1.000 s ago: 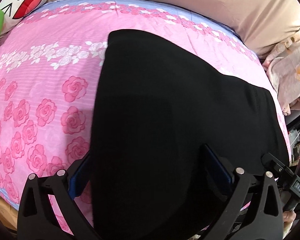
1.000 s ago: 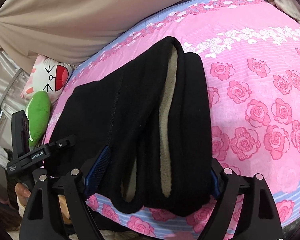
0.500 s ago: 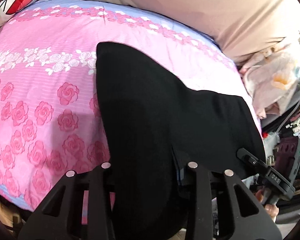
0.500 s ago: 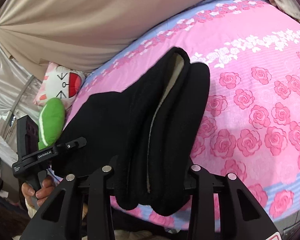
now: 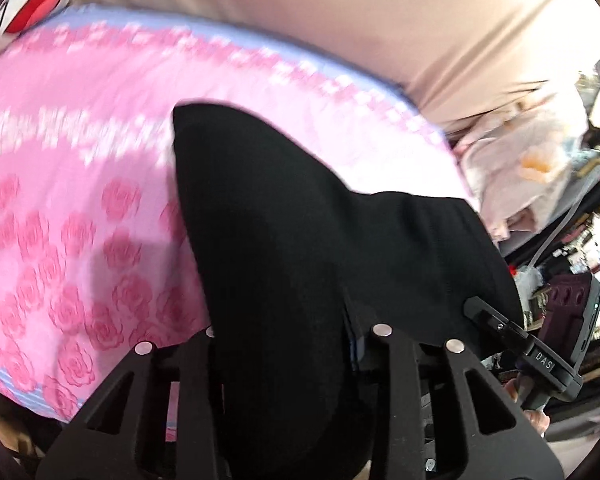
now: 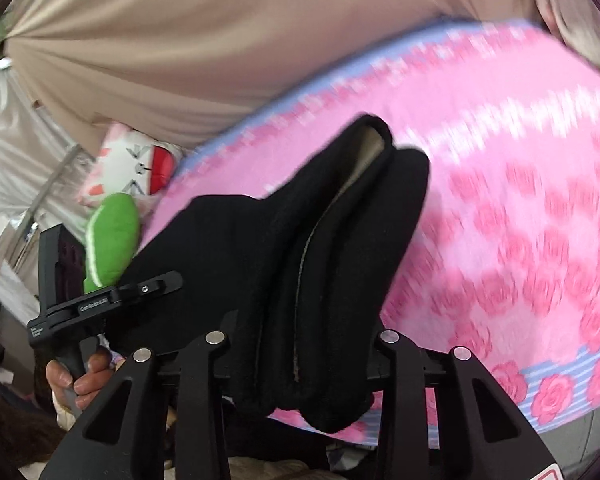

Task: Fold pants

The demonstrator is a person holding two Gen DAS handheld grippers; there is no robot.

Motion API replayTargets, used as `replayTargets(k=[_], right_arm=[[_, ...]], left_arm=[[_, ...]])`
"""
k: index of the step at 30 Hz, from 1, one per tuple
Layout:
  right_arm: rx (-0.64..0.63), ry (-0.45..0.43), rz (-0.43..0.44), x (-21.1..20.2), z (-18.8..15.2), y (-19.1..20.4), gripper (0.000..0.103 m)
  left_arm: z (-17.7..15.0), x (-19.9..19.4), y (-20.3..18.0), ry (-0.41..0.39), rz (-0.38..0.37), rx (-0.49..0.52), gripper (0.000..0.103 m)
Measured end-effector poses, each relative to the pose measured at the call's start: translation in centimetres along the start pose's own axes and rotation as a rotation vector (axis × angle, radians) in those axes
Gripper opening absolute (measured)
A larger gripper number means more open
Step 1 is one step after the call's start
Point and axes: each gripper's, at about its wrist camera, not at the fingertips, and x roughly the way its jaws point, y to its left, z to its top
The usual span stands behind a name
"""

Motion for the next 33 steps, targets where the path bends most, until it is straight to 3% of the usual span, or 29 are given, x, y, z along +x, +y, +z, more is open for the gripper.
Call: replayTargets(k=[9,20,27,33], right_arm=[[-0.148,-0.196,0.051,-6.6,5.1,5.4,0.034],[-0.338,-0.464,0.085,-10.5,13.9,11.9,0.035],[-0.383,-0.583,0.105,-8.0,20.2,12.8,0.035],[-0.325,-0.602,0.145,-2.7,25.5,9.9,0.035]], left_arm=[[4.3,-8.5,-5.1,-0.239,-0.048,0.174,0.032],[11.3,-15.5,-9.4,-0.553,-0.014,0.341,0.032],[17.0,-14.5,-10.8,-0.711,0.106,0.418,0.033],[23.2,-9.0,-9.0,-0.686,0.167,0.393,0.035]])
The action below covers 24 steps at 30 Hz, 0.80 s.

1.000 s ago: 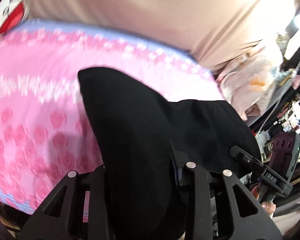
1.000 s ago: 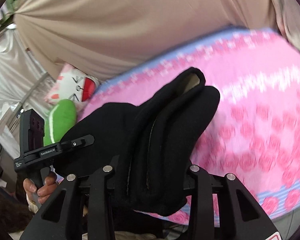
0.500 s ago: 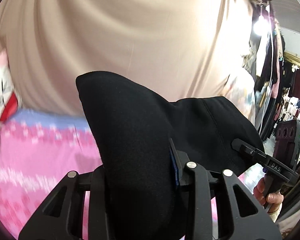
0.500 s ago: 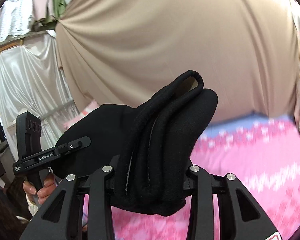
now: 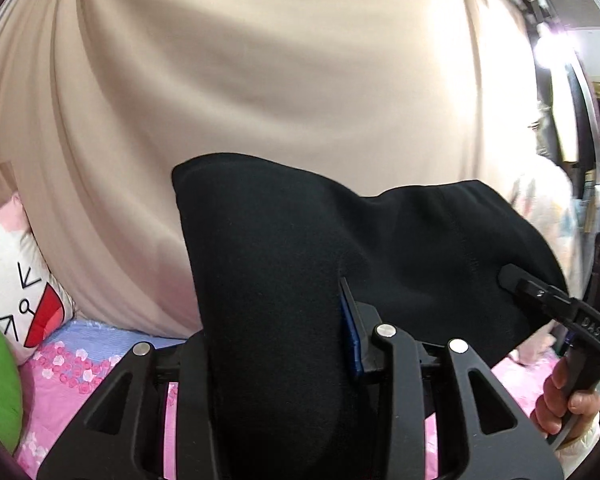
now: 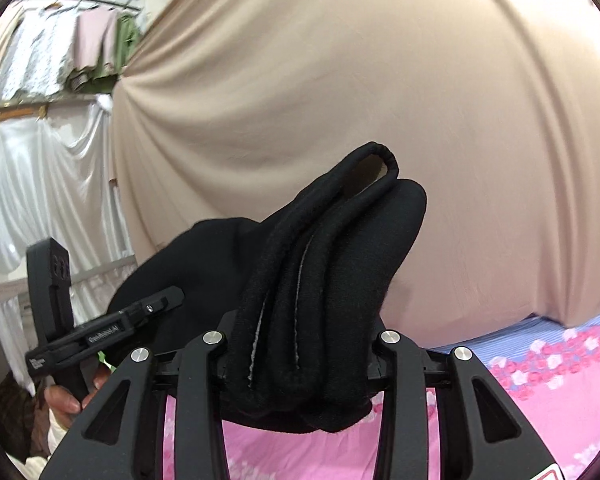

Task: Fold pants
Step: 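Lower the folded pants onto the sheet and open both grippers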

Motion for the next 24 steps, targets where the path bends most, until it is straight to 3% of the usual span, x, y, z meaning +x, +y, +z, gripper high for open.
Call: replayTargets(k=[3,6,13,14,15,17,18,21,22,23,24], right_arm=[[0.052,0.03,-0.006,4.3,-1.4,-3.6,0.035],[0.128,0.096,-0.03,9.2,-4.2,-7.9,0.036],[0.295,0.408,-0.179,19.4,-16.9,-17.9,0.036],[0.311,0.468,-0.205,20.6,-18.6,-18.7,0.04],[0.325,0.536,-0.266,21.6,-20.9,-19.9,0.05],[0.397,0.545,-0.239,21.4,-21.1,-20.9,0.055],[0.408,0.541,-0.243,21.0,-20.5,-21.2,0.06],[0.313,0.464,-0.385,18.2,-17.4,-20.8,0.059],[0.277,0.431,-0.395,17.4,-16.4,-20.2,0.054],[0.246,0.403,-0.355,16.8,-15.2,-19.3,0.037],[0.239,0.405,-0.316,17.0,-14.5,-18.5,0.026]], left_arm=[[-1.4,5.5,1.2,0.036,0.022,0.0,0.035],[-4.5,11.8,2.5,0.121,0.048,0.012,0.035],[-17.2,25.3,6.3,0.462,0.064,-0.059,0.035],[-18.9,26.7,6.8,0.514,0.073,-0.063,0.036],[-21.0,27.8,7.5,0.548,0.1,-0.072,0.048],[-21.7,26.8,8.6,0.495,0.094,-0.098,0.057],[-21.4,26.4,8.9,0.509,0.089,-0.107,0.057],[-19.0,23.8,9.9,0.511,0.127,-0.143,0.056],[-17.7,22.3,10.2,0.471,0.161,-0.149,0.057],[-16.3,21.1,10.3,0.427,0.183,-0.159,0.064],[-15.5,20.3,10.1,0.399,0.189,-0.169,0.074]])
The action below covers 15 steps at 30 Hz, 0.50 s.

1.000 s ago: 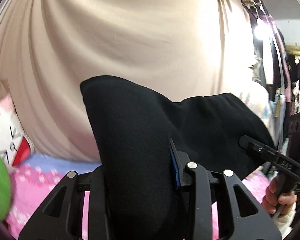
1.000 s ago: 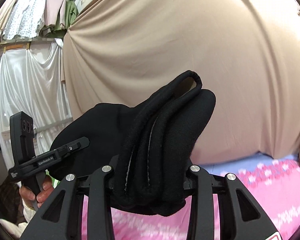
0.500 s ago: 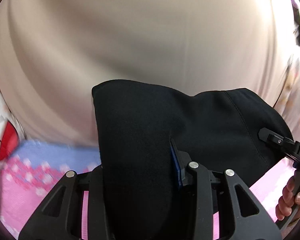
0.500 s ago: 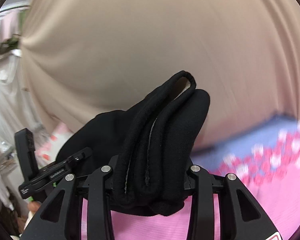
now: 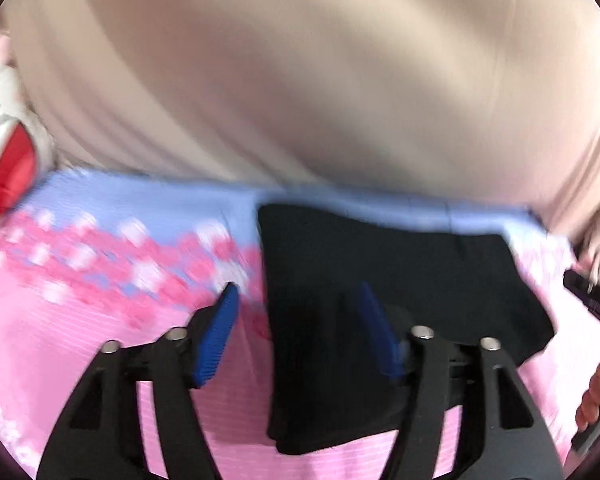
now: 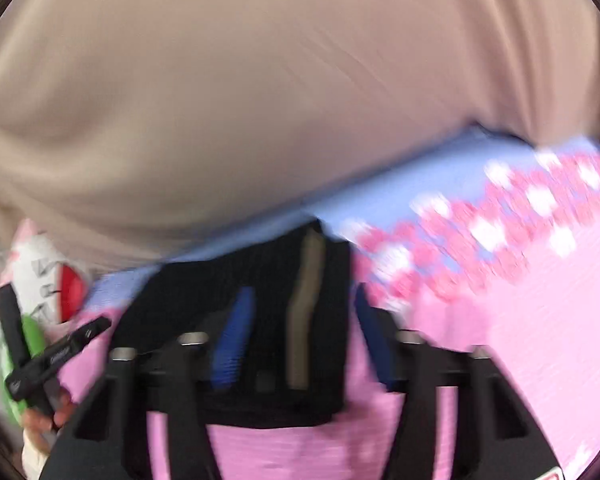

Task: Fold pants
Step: 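Lower the folded pants onto the sheet and open both grippers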

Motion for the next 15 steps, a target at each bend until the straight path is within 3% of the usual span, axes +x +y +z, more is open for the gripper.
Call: replayTargets(k=[2,4,7,8,9,10,11,13,15], right_arm=[[-0.053,0.036,0.08,0.8,0.9,2.7,0.019],[-0.135,0.061,0.094,3.3,1.5,5.8,0.019],[-0.185,0.141,-0.025,9.3,1.3,5.5,0.018],[-0.175,0.176,-0.108,11.1,1.0,3.9,0.005],[-0.154,0.195,-0.166,12.8,0.6,1.8,0.005],[-0.118,0.168,-0.109,12.5,0.5,0.6,0.005],[-0.065,0.177,-0.072,11.9,0.6,-0.2,0.002],[-0.043,0.163,-0.086,9.7,0.7,0.1,0.008],[-0.097,0.132,-0.021,6.6,0.3,2.1,0.009]], left_arm=[[1.3,-1.2,-0.5,-0.036,-0.027,-0.023,0.081],[2.0,-0.3,-1.9,-0.051,-0.028,-0.037,0.09],[1.9,5.5,-3.5,0.048,0.009,-0.01,0.093],[1.5,8.5,-3.5,0.128,0.05,-0.002,0.093],[0.8,10.4,-3.1,0.178,0.093,0.0,0.094],[0.2,12.0,-2.4,0.22,0.103,-0.011,0.094],[-0.2,12.6,-1.2,0.238,0.042,-0.057,0.094],[-0.1,11.6,0.7,0.24,-0.023,-0.139,0.093],[0.1,8.4,1.0,0.173,-0.003,-0.115,0.092]])
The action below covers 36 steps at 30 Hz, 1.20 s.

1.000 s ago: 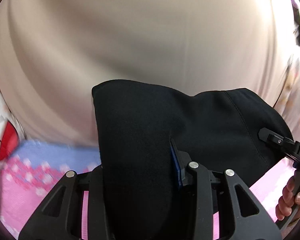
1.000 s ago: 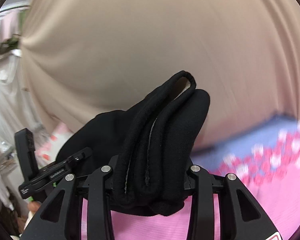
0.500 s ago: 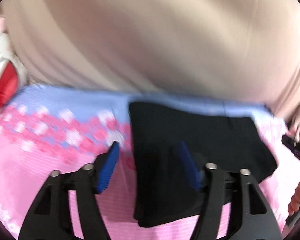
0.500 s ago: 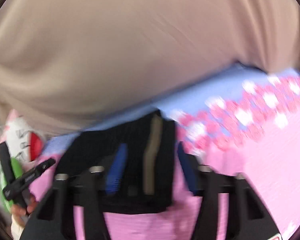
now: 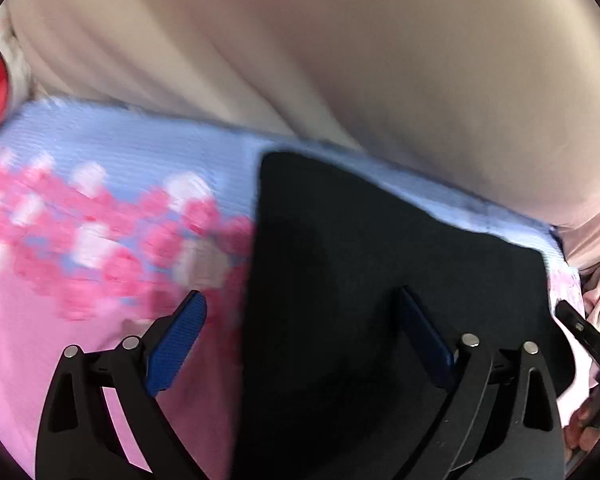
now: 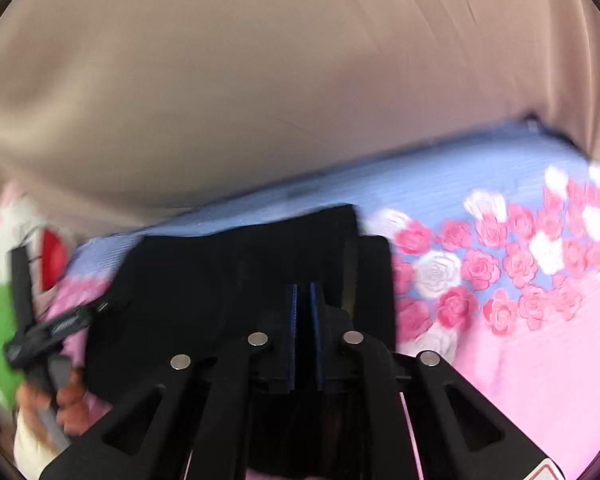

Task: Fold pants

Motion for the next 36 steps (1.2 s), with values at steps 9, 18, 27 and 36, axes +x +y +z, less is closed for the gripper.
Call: replayTargets(k=[9,18,27,36], right_arm=[[0.038,0.087,0.006,-1.1,-5.2,0.0,0.001],[-0.013,0.053,-0.113,-2.3,-7.3,0.5,0.0],[-0.016,-0.01,-0.151,-9.8,-10.5,3.4,0.009],[-0.059,-0.032,-0.265,-15.1,-17.4,4.8,0.03]], left_arm=[[-5.3,-2.4,-2.6,-0.061,0.163,0.184,0.092],[-6.6,-4.1,-3.0,-0.018,0.15,0.189,0.092],[-9.6,-11.3,-3.7,-0.054,0.168,0.182,0.093],[-16.3,-16.1,-4.3,-0.048,0.177,0.213,0.093]])
